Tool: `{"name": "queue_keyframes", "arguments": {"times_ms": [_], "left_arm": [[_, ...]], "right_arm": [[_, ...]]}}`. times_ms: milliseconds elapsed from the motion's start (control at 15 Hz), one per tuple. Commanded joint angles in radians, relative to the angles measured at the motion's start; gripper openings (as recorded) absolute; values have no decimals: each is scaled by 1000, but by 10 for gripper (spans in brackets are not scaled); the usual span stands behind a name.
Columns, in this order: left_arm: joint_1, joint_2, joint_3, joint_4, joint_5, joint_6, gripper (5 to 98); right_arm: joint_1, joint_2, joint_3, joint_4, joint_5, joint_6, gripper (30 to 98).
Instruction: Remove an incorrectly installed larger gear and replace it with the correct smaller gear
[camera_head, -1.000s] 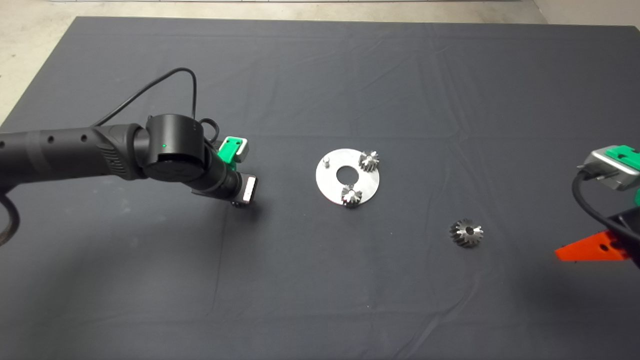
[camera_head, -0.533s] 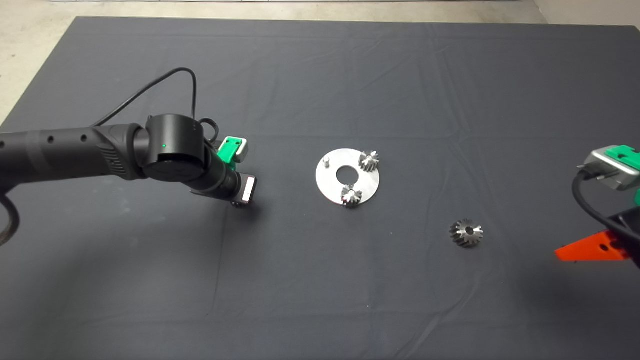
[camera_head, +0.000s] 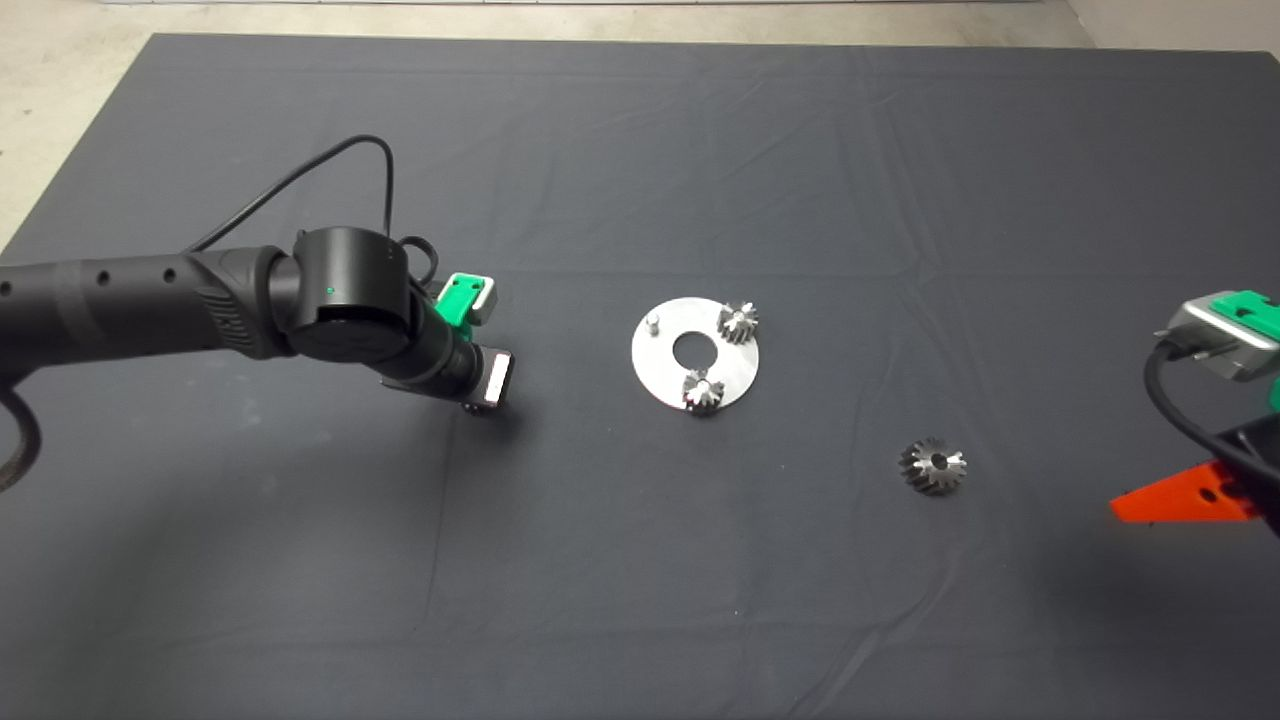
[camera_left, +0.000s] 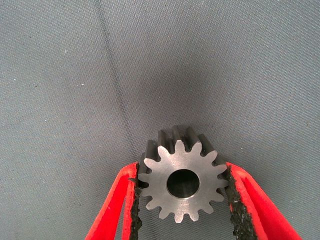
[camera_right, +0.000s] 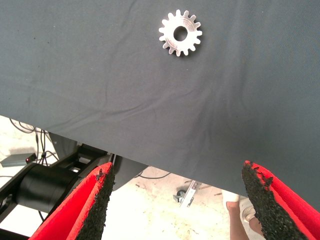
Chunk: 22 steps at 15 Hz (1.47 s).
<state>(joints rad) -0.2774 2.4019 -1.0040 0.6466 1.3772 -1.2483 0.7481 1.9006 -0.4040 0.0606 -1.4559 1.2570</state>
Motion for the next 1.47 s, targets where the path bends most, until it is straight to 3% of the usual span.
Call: {"name": "queue_keyframes", "arguments": {"times_ms": [0,133,267,400,800,1067,1400], "left_arm": [[-36,32,6,-33,8,3,352],[-109,87,6,-76,49,-10,352],[-162,148,1,-86,54,-13,351],[-190,186,-5,-111,54,-23,349],[-207,348,-109,-154,74,-20,347],[-207,495,-266,-156,76,-19,347],[-207,518,-359,-154,78,-19,347]], "right_arm": [[17,-2,4,39,0,1,674],[17,-2,4,41,0,1,674],[17,-3,4,43,0,1,674],[17,-4,5,54,-1,1,674],[17,4,4,48,-1,-5,674],[24,5,4,50,-1,-5,674],[24,5,4,50,-1,-5,674]]}}
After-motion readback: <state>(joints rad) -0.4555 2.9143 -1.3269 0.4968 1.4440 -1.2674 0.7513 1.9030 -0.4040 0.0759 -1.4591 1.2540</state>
